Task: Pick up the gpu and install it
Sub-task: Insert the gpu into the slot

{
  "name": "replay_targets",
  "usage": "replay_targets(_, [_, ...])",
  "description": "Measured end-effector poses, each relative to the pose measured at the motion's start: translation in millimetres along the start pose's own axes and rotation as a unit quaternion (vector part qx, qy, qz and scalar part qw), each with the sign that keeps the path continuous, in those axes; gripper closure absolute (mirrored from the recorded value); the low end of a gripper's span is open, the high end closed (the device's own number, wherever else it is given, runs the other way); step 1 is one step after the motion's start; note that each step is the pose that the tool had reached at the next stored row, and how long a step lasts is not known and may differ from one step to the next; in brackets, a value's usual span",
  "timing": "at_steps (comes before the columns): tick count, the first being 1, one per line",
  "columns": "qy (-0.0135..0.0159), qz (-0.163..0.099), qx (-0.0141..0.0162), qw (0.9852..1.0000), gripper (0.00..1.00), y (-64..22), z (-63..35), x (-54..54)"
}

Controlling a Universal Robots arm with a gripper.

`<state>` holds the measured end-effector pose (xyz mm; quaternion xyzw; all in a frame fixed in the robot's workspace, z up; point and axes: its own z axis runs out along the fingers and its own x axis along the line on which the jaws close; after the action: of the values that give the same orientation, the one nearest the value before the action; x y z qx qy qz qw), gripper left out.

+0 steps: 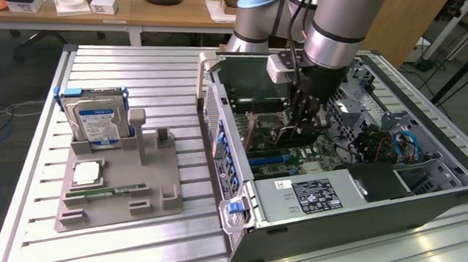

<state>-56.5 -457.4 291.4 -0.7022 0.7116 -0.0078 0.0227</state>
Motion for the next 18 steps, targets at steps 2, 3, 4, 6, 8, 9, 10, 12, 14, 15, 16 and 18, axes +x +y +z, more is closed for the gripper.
replay_targets(2, [0.0000,0.000,0.0001,1.0000,0.74,2.8,3.2,0.1])
replay_targets(3, [-0.0001,0.000,0.0002,1.0000,0.74,4.7,4.7,0.2])
replay_targets(4, [0.0000,0.000,0.0003,1.0000,0.74,6.2,6.1,0.2])
replay_targets(6, [0.0001,0.000,0.0004,1.0000,0.74,8.3,8.5,0.3])
replay_targets(8, [0.0003,0.000,0.0005,1.0000,0.74,9.6,9.6,0.3])
replay_targets(9, [0.0005,0.000,0.0006,1.0000,0.74,9.9,10.2,0.3])
replay_targets(10, [0.0008,0.000,0.0006,1.0000,0.74,10.0,10.8,0.4])
replay_targets(12, [0.0018,0.000,0.0006,1.0000,0.74,10.5,12.2,0.4])
replay_targets(14, [0.0038,0.000,0.0006,1.0000,0.74,12.3,14.1,0.5])
replay_targets(15, [0.0049,0.000,0.0006,1.0000,0.74,13.7,15.2,0.5])
replay_targets(16, [0.0054,0.000,0.0006,1.0000,0.74,15.4,16.3,0.6])
replay_targets(18, [0.0057,0.000,0.0009,1.0000,0.74,18.9,18.7,0.7])
